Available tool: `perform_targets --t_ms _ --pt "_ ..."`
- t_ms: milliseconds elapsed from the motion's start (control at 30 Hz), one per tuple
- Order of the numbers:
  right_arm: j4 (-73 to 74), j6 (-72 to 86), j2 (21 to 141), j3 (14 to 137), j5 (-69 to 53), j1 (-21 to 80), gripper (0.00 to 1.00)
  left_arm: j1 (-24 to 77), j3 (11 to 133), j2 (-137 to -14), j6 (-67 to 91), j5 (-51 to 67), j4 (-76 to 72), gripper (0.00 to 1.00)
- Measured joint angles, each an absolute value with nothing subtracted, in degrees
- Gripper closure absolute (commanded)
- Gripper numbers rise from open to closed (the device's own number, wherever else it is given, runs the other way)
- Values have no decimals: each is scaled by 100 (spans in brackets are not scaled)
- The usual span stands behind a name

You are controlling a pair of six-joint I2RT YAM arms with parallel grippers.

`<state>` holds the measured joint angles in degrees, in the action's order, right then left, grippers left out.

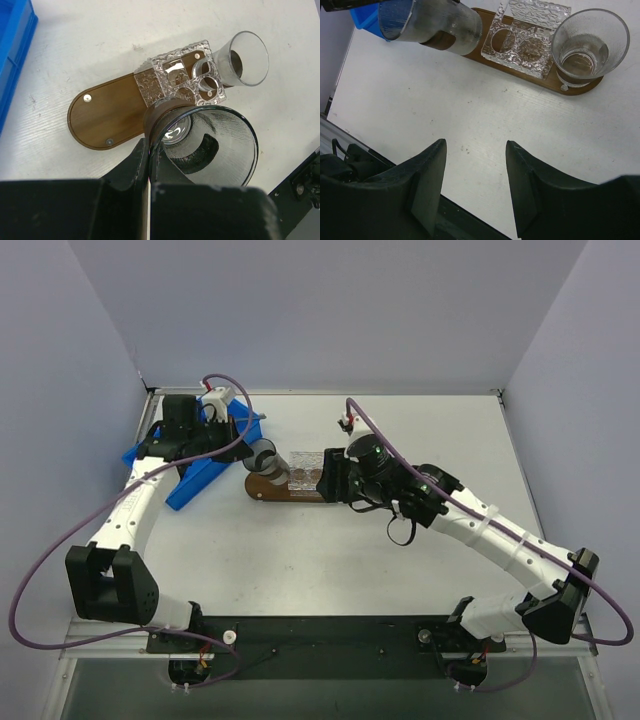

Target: Prepare toiletry sets of a toothbrush and toothpaste on the tray

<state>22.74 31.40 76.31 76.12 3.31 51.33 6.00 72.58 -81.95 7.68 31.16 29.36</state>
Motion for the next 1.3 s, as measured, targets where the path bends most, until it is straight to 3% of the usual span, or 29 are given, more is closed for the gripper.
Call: perform_targets --t_ms 333,567,900,1300 --pt "1404 3350 7983 7782 947 5424 59 1258 6501 -7526 1890 1024 2484 100" --pt "982 3607 9126 8471 888 5404 61 2300 6071 -6997 2342 -366 2314 100" --pt "1059 3898 10210 9306 799 5356 64 2508 5883 -6925 2759 -1293 2206 100" --pt "1225 4160 10571 9397 753 5356 67 2724 5754 -6779 2845 -1839 2176 100"
